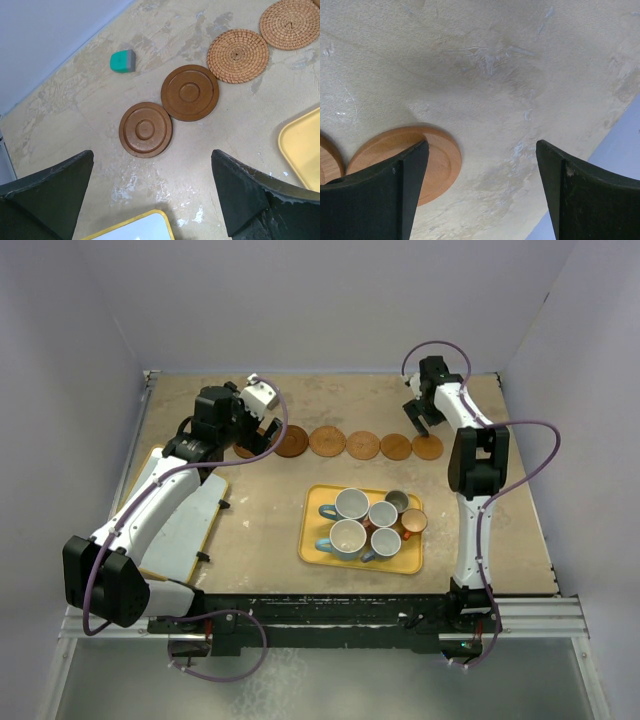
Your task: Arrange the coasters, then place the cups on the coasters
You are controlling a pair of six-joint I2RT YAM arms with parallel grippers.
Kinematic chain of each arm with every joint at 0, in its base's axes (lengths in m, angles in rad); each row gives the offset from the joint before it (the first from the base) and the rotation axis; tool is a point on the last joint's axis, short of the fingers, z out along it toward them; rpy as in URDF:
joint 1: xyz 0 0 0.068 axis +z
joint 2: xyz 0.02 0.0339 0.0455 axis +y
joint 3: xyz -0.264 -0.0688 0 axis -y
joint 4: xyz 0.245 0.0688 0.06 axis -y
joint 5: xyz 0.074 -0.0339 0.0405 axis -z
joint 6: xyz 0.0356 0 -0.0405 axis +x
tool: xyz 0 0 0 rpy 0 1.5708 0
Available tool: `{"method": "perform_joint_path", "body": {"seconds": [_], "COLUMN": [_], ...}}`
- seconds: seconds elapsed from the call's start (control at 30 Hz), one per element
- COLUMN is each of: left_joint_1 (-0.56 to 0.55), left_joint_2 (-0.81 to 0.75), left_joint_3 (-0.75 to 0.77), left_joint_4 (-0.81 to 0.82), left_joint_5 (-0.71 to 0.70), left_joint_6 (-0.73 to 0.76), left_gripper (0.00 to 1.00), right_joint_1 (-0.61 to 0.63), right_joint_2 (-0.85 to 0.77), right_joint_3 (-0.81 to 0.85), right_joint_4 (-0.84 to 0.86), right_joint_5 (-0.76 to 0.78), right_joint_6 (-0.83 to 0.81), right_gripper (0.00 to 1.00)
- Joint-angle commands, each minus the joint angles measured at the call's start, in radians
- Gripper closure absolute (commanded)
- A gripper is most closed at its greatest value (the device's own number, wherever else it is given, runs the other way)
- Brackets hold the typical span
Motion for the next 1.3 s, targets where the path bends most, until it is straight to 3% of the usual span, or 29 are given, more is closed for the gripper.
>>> {"method": "perform_joint_path", "body": {"seconds": [0.0,0.23,0.53,0.93,1.27], "left_joint_1": [0.010,0.009,0.008,-0.102,-0.285], "left_joint_2": [-0.010,0.017,0.040,0.074,0.235], "left_joint_3": [-0.001,0.001,-0.014,-0.019,0.114], "left_joint_4": [0.044,0.041,0.040,0.014,-0.040], "left_joint_5": [0.002,0.060,0.296,0.472,0.406], "left_joint_6": [0.012,0.024,0.012,0.000,-0.125], "left_gripper": [0.02,0.03,0.05,0.13,0.29], "right_joint_1": [-0.004,-0.004,-0.004,-0.004,-0.004], "right_joint_2": [-0.026,-0.146,-0.353,-0.734,-0.996], "right_joint_3": [0.024,0.028,-0.050,-0.357,-0.715], "right_joint_4": [-0.016,-0.045,-0.090,-0.153,-0.035], "right_joint_5": [-0.038,-0.077,-0.170,-0.363,-0.404], "right_joint_6": [0.012,0.017,0.057,0.133,0.172], "right_gripper": [0.10,0.10,0.10,0.10,0.10]}}
